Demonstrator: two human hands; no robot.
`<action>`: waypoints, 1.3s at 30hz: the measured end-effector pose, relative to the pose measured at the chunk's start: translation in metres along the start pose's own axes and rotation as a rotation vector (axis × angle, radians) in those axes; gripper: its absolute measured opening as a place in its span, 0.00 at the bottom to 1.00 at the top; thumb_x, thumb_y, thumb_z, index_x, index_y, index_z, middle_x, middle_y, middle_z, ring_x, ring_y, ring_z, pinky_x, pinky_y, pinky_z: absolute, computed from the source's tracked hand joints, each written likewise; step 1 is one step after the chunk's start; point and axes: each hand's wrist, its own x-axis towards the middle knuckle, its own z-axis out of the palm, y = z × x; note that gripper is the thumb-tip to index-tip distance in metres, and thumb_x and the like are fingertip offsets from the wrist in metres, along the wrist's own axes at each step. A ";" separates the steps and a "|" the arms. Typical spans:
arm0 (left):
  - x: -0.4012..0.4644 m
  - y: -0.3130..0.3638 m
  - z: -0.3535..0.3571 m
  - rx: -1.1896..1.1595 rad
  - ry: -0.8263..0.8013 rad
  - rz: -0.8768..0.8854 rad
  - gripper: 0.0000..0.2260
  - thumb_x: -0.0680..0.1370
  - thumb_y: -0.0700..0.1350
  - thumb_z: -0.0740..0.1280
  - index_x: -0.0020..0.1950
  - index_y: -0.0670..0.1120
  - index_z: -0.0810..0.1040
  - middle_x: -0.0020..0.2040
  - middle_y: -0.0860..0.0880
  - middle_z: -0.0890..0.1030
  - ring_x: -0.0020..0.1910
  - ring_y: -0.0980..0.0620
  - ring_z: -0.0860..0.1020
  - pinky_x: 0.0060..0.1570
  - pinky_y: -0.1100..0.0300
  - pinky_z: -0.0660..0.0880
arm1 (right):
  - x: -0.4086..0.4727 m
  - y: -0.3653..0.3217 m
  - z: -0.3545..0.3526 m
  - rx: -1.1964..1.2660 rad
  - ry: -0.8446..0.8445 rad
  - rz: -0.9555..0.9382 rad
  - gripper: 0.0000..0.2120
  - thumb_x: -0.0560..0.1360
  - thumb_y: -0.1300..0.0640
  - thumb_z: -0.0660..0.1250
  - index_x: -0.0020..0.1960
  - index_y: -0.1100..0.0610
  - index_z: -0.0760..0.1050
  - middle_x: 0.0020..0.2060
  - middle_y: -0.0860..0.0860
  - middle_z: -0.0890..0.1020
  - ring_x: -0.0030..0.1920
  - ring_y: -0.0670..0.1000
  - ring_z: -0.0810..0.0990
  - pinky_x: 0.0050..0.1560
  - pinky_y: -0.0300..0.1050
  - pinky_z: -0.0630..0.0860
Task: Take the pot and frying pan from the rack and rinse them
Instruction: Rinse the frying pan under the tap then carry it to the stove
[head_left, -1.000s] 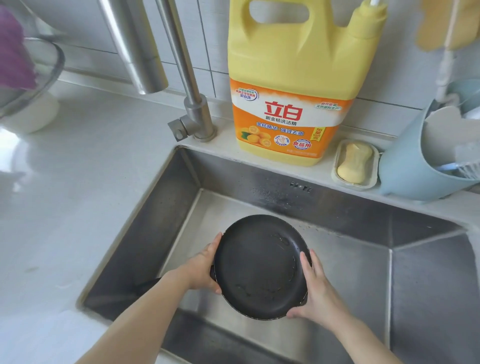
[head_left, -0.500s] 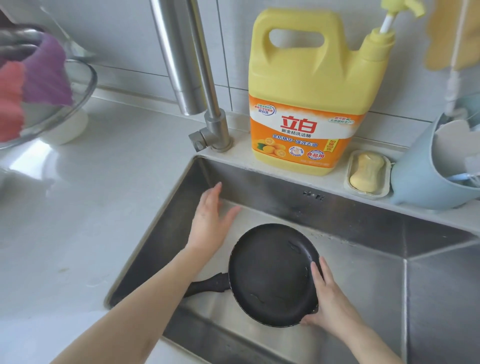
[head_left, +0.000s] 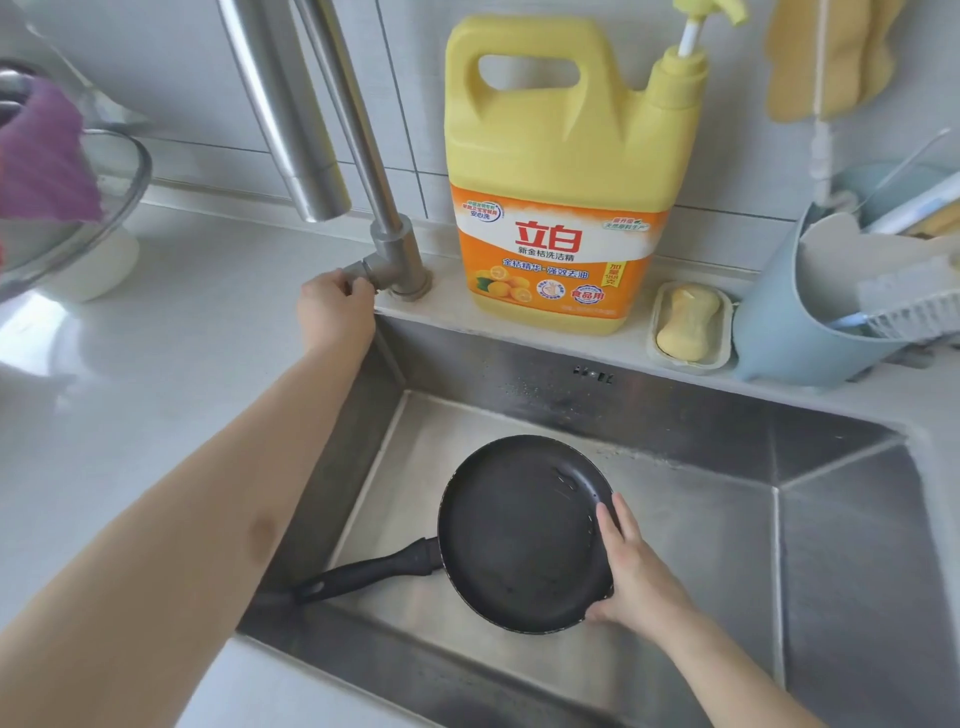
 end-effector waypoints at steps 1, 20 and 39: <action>0.000 -0.002 -0.002 -0.016 -0.010 0.005 0.08 0.75 0.39 0.59 0.39 0.38 0.75 0.29 0.48 0.67 0.33 0.47 0.65 0.35 0.59 0.62 | 0.000 0.000 0.000 0.001 0.002 -0.002 0.62 0.62 0.47 0.80 0.80 0.50 0.39 0.76 0.43 0.30 0.60 0.48 0.76 0.50 0.40 0.77; -0.138 -0.141 0.027 0.596 -1.010 -0.023 0.54 0.69 0.50 0.77 0.80 0.49 0.39 0.77 0.44 0.54 0.75 0.43 0.60 0.71 0.51 0.62 | 0.010 0.020 0.000 0.350 -0.006 0.017 0.68 0.57 0.52 0.82 0.78 0.46 0.33 0.69 0.43 0.55 0.59 0.41 0.68 0.54 0.33 0.68; -0.150 -0.194 0.060 0.423 -1.135 -0.031 0.69 0.57 0.49 0.82 0.72 0.64 0.27 0.64 0.52 0.71 0.59 0.51 0.76 0.63 0.51 0.73 | 0.030 0.038 0.015 0.449 -0.076 -0.063 0.74 0.49 0.48 0.81 0.73 0.34 0.27 0.69 0.43 0.61 0.65 0.49 0.71 0.60 0.49 0.77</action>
